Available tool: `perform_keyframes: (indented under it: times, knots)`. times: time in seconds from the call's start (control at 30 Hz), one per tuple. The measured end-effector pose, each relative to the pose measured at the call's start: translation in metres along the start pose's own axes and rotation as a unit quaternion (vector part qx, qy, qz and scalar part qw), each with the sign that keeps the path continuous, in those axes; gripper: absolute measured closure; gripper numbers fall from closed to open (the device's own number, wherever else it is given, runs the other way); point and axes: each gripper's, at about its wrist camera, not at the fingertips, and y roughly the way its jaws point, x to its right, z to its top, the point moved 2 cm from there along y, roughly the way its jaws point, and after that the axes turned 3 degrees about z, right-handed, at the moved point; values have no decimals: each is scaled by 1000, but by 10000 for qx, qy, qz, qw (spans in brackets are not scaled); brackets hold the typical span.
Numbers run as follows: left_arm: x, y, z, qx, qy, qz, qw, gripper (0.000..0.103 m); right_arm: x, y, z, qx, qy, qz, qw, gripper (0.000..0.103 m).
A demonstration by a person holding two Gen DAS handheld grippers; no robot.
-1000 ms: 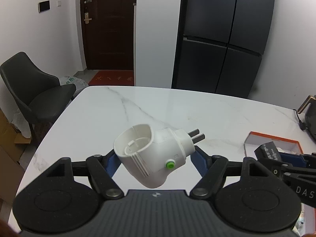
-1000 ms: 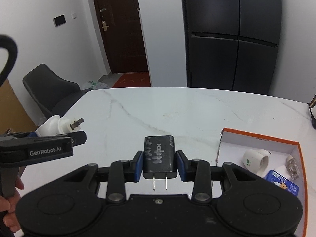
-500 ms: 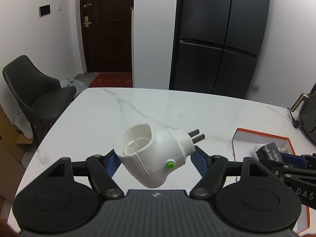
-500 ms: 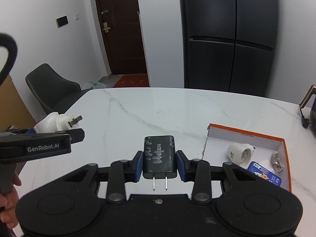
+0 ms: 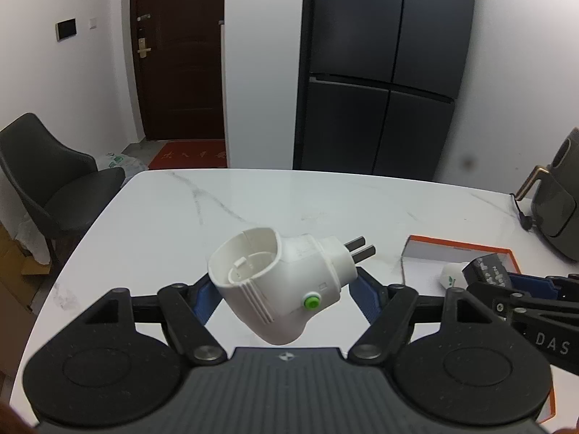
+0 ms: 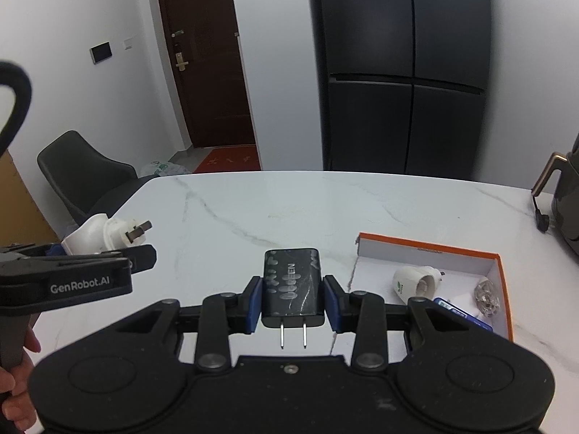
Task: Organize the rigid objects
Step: 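Carry the white plug adapter and black charger with both tools over the tray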
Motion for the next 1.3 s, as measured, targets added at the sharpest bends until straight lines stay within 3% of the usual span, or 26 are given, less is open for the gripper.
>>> perform_keyframes:
  times: [1.3]
  knots:
    - [64,-32,-26,-87,638,-815,9946,27,64,-64,-40,93,652,-668,9956,59]
